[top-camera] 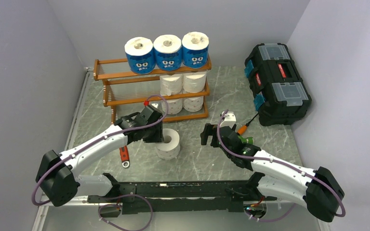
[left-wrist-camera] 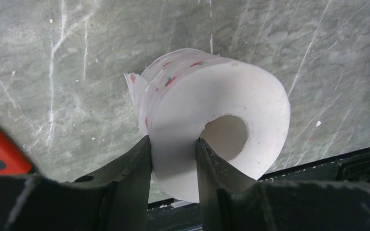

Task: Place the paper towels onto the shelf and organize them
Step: Pick up the paper towel from the center of the board, then place the paper towel on the shelf.

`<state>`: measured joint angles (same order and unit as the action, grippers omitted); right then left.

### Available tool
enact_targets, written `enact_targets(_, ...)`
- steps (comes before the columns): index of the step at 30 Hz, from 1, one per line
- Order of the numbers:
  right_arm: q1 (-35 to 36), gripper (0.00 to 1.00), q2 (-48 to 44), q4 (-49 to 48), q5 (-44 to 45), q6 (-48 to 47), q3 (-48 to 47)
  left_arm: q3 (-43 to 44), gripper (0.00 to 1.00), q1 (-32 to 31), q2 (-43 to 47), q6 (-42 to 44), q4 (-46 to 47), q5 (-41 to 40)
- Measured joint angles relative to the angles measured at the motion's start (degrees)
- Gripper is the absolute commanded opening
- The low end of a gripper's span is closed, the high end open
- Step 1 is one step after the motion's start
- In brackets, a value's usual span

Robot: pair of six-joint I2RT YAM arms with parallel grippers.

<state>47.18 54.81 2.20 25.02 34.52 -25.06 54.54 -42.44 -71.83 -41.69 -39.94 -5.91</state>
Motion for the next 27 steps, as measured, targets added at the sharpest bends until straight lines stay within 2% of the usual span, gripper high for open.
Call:
enact_targets(7,0.0,0.99,0.28,0.07,0.0,0.0,0.0,0.0,0.08,0.02,3.34,-1.84,-3.48,-2.84)
enact_targets(9,0.0,0.99,0.28,0.13,0.0,0.0,0.0,0.02,0.0,0.07,4.55,-2.99,-4.63,-4.42)
enact_targets(15,0.0,0.99,0.17,0.37,-0.02,0.0,0.0,0.13,0.0,2.8,8.61,-10.86,-9.68,-8.85)
enact_targets(23,0.0,0.99,-0.79,0.39,-0.04,0.0,0.04,-0.02,0.0,8.98,19.52,-27.17,-12.09,-15.87)
enact_targets(27,0.0,0.99,-1.31,0.57,-0.04,0.02,0.07,0.28,0.0,10.25,19.58,-34.51,-13.49,-18.69)
